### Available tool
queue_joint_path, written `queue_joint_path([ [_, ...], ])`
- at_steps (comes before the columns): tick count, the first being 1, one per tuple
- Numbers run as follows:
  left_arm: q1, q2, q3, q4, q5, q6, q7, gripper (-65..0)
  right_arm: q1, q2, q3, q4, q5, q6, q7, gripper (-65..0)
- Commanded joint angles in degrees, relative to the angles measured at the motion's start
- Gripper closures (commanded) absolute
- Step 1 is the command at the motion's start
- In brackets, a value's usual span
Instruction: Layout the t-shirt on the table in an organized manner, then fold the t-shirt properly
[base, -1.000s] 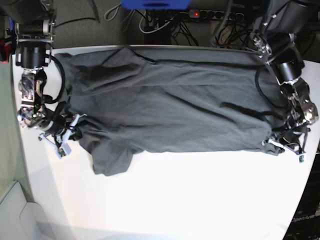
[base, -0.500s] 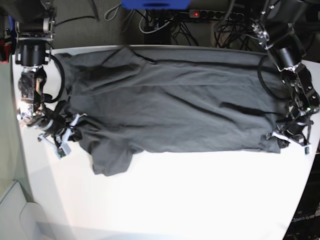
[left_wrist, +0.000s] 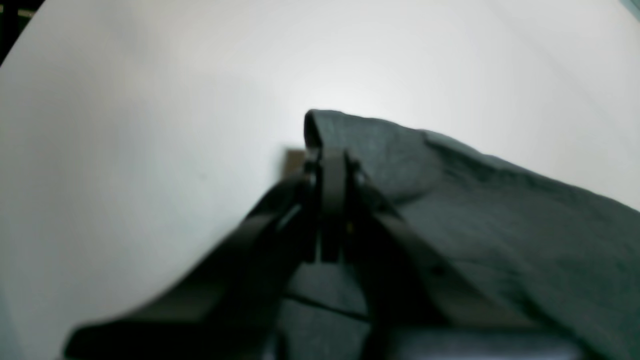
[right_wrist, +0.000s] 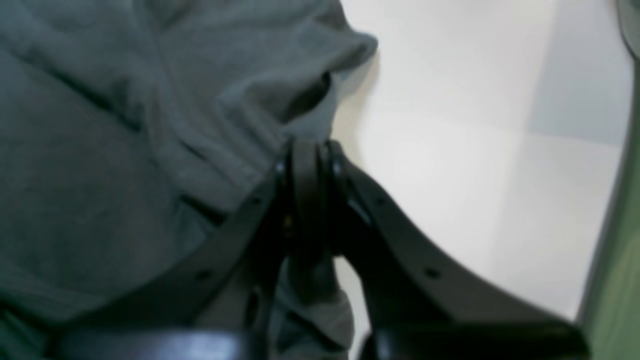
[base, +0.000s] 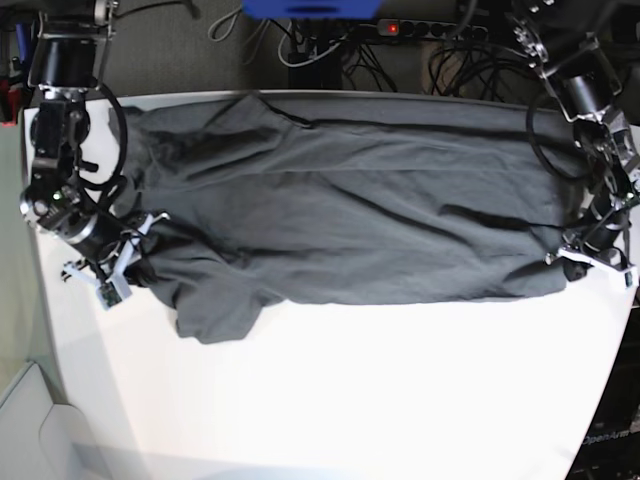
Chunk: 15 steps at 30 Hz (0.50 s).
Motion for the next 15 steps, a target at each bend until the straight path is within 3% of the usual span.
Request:
queue_joint_path([
  [1,-0.82,-1.58,-0.04,2.00,-1.90,-0.36,-1.45,-0.7,0.47,0.74,0.39,1.72,0.65,-0.03,1.43,0.0],
  [15,1.91,-1.93,-0.48,7.28,-3.92,-0.36,3.21,-0.6,-7.09,0.66,2.50,13.50,0.91,-0.03,1.95,0.0],
])
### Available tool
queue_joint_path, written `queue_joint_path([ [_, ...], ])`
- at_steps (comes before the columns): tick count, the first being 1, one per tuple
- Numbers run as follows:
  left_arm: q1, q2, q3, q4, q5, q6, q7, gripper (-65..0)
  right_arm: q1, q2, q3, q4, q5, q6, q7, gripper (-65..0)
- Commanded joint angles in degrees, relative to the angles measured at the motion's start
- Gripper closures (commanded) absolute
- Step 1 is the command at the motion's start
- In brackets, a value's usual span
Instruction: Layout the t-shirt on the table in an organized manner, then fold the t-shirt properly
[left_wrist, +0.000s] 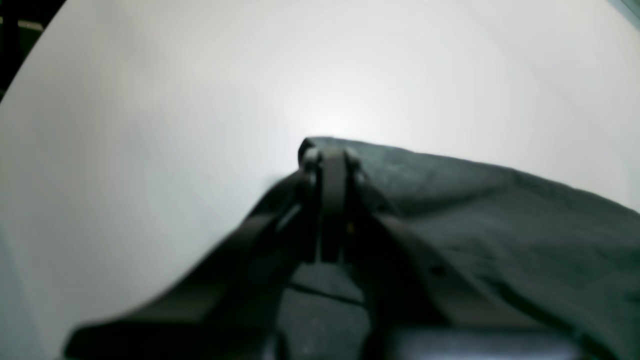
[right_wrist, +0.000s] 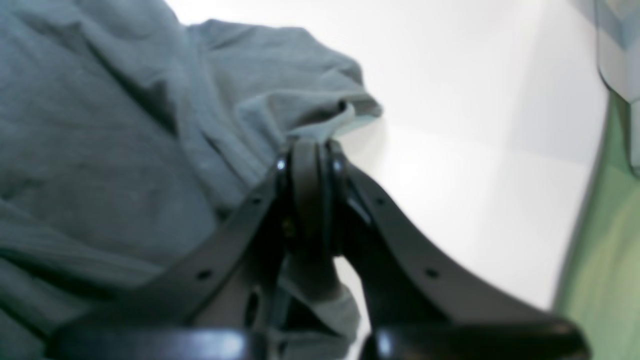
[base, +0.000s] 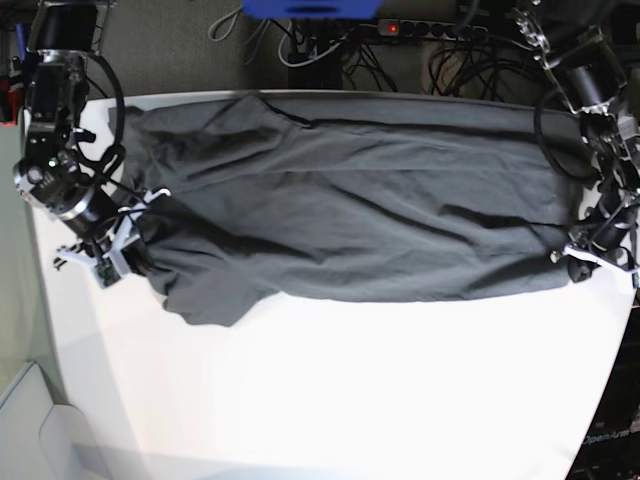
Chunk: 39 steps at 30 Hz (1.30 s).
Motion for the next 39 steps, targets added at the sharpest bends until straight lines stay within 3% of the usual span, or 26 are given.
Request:
queue_joint_path([
  [1,-0.30,-1.87,-0.35,1.95,-0.81,-0.18,-1.25,-0.6,0.39,0.83,0.73,1.70,0.58,-0.21,1.45,0.0],
  [10,2.69,-3.72,-0.35,5.81,-7.58,-0.18,-0.72,-0.6,-2.16,0.83,1.79,5.39,0.41,-0.21,1.54,0.0],
  [15,2.69,-4.68,-2.81,5.90,-9.78,-0.18,4.38,-0.6,-2.25,0.83,1.79,6.62,0.41,-0.21,1.54,0.0],
  [27,2.69,-5.56,-5.27,10.12,-9.78,-0.18,9.56,-0.6,-3.57,1.27,1.88,7.06,0.41,-0.21,1.54,0.0],
  [35,1.46,-5.74,-4.92,5.02,-9.08,-0.09,8.77,-1.3,-3.57,0.92,1.61,6.97,0.32,-0.21,1.54,0.0],
  [37,-0.47,-6.18,-4.92,2.21,-8.90,-0.09,8.77,-4.5,-3.31,0.92,1.61,6.80,0.32,-0.21,1.54,0.0],
  [39,-1.62,-6.97,-4.83,-0.52,-7.23,-0.09,8.77,-12.3,-3.31,1.01,1.61,6.62,0.32,-0.21,1.54,0.0],
])
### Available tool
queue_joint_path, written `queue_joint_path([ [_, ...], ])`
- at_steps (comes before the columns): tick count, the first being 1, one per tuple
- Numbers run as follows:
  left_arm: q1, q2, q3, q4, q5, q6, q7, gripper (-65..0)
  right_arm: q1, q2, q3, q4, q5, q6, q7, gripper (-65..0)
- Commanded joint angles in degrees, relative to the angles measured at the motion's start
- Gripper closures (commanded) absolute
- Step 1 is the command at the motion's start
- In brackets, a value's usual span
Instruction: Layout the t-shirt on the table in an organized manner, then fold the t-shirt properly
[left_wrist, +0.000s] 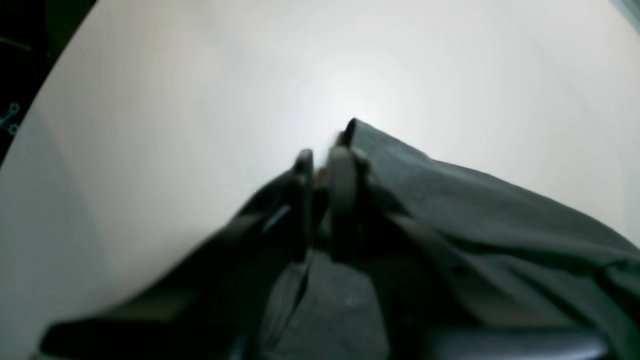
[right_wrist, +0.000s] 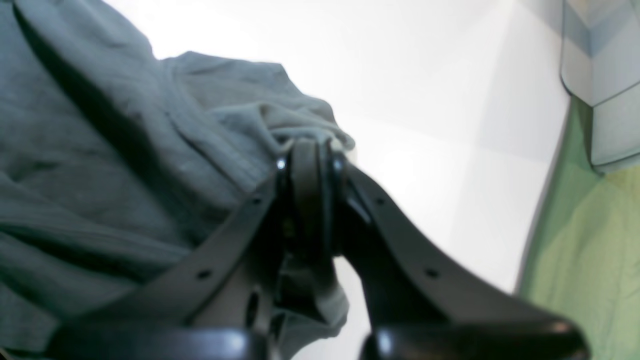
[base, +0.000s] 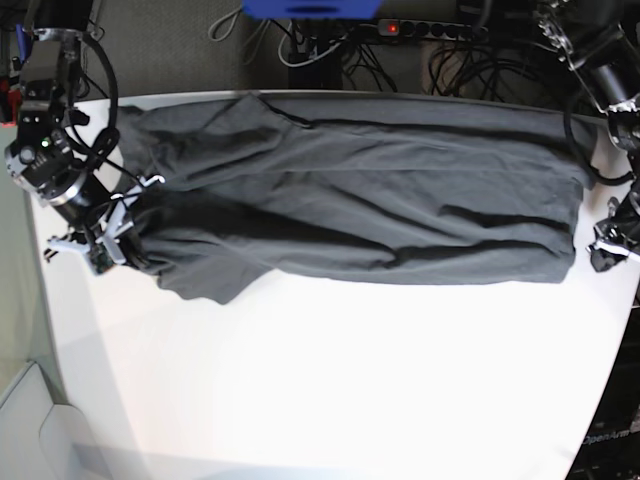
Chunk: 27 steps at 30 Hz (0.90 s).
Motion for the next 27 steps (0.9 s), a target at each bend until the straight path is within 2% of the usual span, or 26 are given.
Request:
queue_joint_path([
  [1,-1.51,-1.66,-0.20,0.22,0.58,0.10,-1.37,-17.7,0.87,0.75,0.28,0.70,0.56,-0.23,1.36,0.0],
  [5,-2.65,-1.48,0.33,-0.13,3.65,0.10,-3.04,-36.6,0.87,0.92,0.28,0.61,0.47,-0.23,1.36,0.0],
  [8,-2.65,-1.48,3.49,-0.66,3.92,0.10,-5.68,-43.4,0.96,0.92,0.19,0.61,0.47,-0.23,1.28,0.0],
  [13,-2.65,-1.48,8.24,-1.18,4.18,0.19,-9.98,-43.6,0.96,0.92,0.19,0.61,0.47,-0.23,1.28,0.0],
  [20,-5.12,-1.48,9.65,-9.71,4.09,0.19,-11.92,-43.6,0.96,0.92,0.28,0.61,0.47,-0.23,1.28,0.0],
  [27,-5.12,-1.48,12.99,-11.12,4.09,0.19,-14.29,-43.4,0.96,1.01,0.37,0.61,0.47,-0.23,1.28,0.0],
])
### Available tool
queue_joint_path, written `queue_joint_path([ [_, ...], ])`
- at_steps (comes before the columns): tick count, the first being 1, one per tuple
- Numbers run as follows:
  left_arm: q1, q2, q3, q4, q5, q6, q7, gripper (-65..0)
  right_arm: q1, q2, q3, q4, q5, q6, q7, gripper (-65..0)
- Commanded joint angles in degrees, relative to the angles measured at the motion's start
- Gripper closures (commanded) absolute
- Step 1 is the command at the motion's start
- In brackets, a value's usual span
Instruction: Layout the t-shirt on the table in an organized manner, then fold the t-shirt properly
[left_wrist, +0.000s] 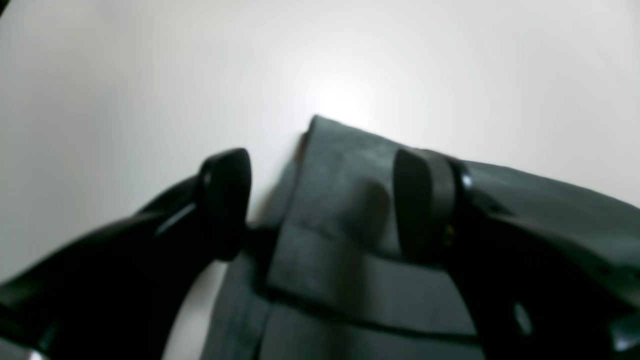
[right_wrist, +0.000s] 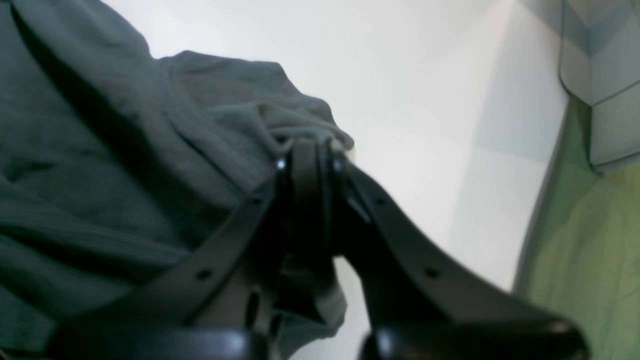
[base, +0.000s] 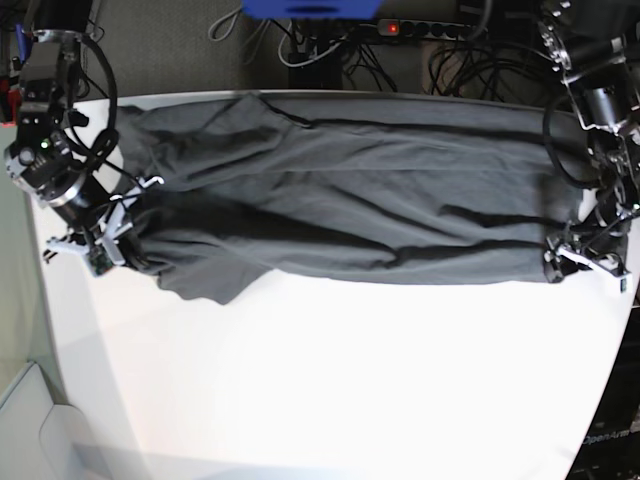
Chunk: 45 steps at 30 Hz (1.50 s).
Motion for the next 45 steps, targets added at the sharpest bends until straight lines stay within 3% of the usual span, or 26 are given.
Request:
queue_joint_path([
  [1,-1.23,-1.40,0.01,0.77,-0.85,-0.01,-1.33,-43.4,0.72,0.81,0.37,0.85,0.47,-0.23,1.19,0.0],
  [16,-1.23,-1.31,0.10,-4.59,-1.28,-0.09,-4.14,-41.6,0.72,0.81,0.37,0.85,0.47,-0.23,0.93,0.0],
  [18,-1.23,-1.31,0.62,-4.41,-1.28,-0.18,-4.14,-32.5,0.72,0.81,0.37,0.85,0.47,-0.23,0.93,0.0],
  [22,-1.23,-1.31,0.36,-4.41,-1.28,-0.18,-3.70,0.0,0.72,0.81,0.37,0.85,0.47,-0.23,0.93,0.0],
  [31,-0.87,-1.40,0.36,-2.13,-1.37,-0.18,-3.26,-0.5,0.72,0.81,0.37,0.85,0.47,-0.23,1.01,0.0],
  [38,-0.79,-1.48,-0.17,4.55,-1.37,-0.18,2.36,-0.5,0.81,0.55,0.46,1.29,0.47,-0.23,1.19,0.0],
  [45,0.80,-1.31,-5.44,11.94,-1.37,-0.18,7.72,-0.5,0.81,0.55,0.63,1.47,0.47,-0.23,1.36,0.0],
])
